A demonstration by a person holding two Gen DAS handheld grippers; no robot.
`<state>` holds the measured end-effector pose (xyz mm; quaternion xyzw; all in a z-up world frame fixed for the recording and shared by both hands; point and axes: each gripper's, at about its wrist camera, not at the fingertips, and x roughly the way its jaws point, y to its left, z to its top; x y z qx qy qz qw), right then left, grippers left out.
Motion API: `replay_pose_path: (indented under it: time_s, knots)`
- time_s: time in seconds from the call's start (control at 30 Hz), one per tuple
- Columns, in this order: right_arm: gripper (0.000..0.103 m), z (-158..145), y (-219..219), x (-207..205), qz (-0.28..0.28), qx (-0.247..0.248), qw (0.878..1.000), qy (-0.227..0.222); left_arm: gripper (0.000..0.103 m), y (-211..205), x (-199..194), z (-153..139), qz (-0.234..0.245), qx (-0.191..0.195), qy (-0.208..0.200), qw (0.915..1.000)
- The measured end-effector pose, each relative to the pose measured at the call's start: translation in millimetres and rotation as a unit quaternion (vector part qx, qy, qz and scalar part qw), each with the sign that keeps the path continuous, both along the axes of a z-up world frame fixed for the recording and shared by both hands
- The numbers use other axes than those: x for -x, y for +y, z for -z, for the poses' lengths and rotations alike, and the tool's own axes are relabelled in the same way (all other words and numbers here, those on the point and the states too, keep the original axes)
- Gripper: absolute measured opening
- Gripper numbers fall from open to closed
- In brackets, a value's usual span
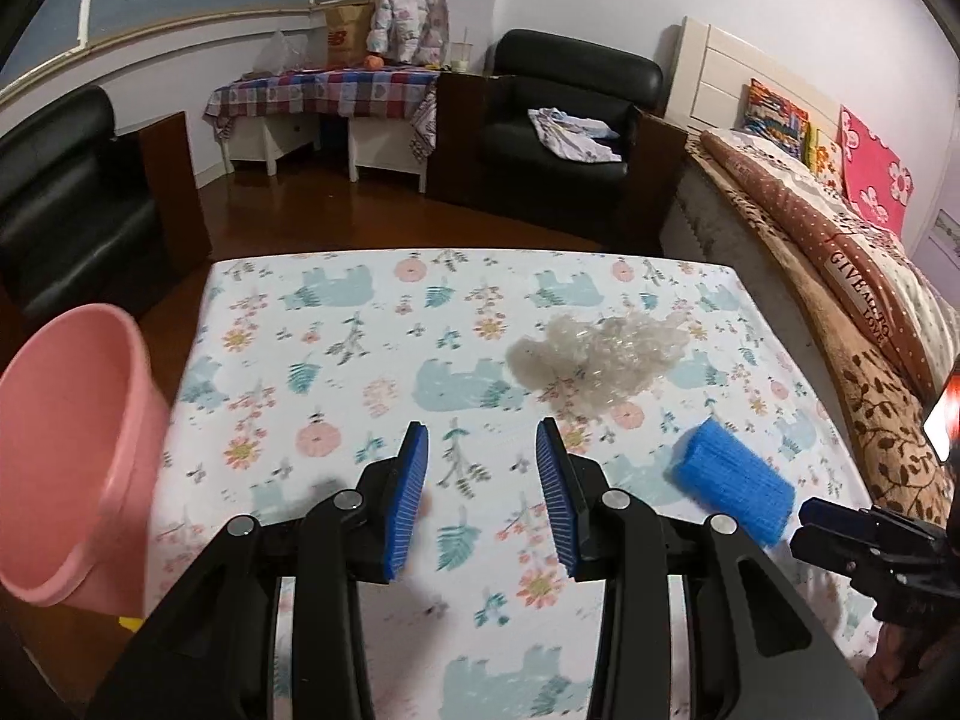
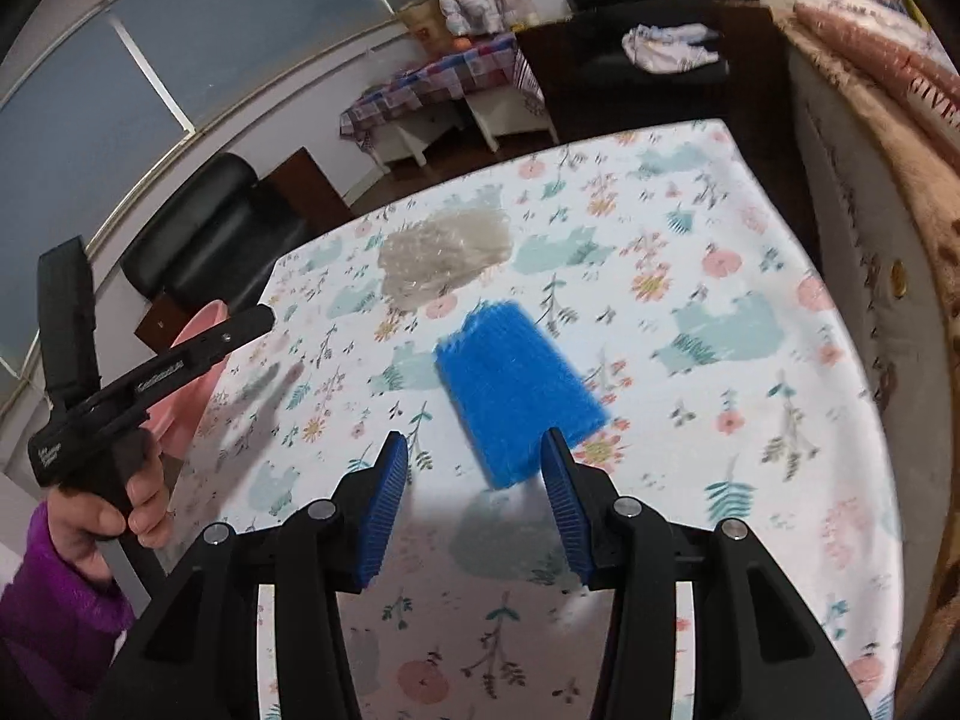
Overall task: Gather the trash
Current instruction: 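Grasp the clear plastic wrap with the left tool while the right tool grasps the blue foam net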
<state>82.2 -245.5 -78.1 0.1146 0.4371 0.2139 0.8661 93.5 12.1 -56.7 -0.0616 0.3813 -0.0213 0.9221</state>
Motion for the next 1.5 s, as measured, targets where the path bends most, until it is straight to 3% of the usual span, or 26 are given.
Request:
replay_pose_path:
  time_s: [0.2, 0.33, 0.57, 0.67, 1.03, 1.1, 1.13, 1.27, 1.5]
  knots:
    - [0.046, -8.0, -28.0, -4.5, 0.035, 0.022, 0.999, -0.030, 0.038, -15.0, -19.4, 2.4, 0.020, 0.025, 0.010, 0.9995]
    - [0.046, -7.2, -47.8, -13.2, 0.061, 0.007, 0.998, -0.026, 0.038, -22.1, -25.5, 7.0, 0.029, 0.031, 0.016, 0.9990]
    - [0.046, 3.5, -25.0, -34.9, 0.041, 0.008, 0.999, -0.015, 0.038, -31.7, -43.7, 16.7, 0.032, 0.054, 0.036, 0.9974]
    - [0.046, 12.5, -20.3, -43.1, 0.037, 0.000, 0.999, 0.011, 0.038, -37.8, -52.9, 19.4, 0.036, 0.065, 0.042, 0.9963]
    - [0.046, 22.6, -17.1, -46.5, 0.026, -0.008, 0.999, 0.038, 0.038, -50.3, -77.8, 41.5, 0.033, 0.070, 0.068, 0.9947]
    - [0.046, 23.3, -15.9, -46.2, 0.021, -0.012, 0.999, 0.040, 0.034, -52.0, -76.3, 42.3, 0.034, 0.061, 0.061, 0.9957]
    - [0.046, 23.4, -16.0, -45.7, 0.021, -0.014, 0.999, 0.040, 0.022, -53.1, -75.7, 42.5, 0.034, 0.056, 0.057, 0.9962]
    - [0.046, 24.8, -18.2, -46.3, 0.021, -0.027, 0.999, 0.042, 0.013, -53.0, -71.6, 39.9, 0.035, 0.051, 0.049, 0.9968]
    - [0.047, 25.7, -18.7, -44.6, 0.018, -0.032, 0.998, 0.041, 0.009, -48.4, -50.5, 21.2, 0.030, 0.047, 0.026, 0.9981]
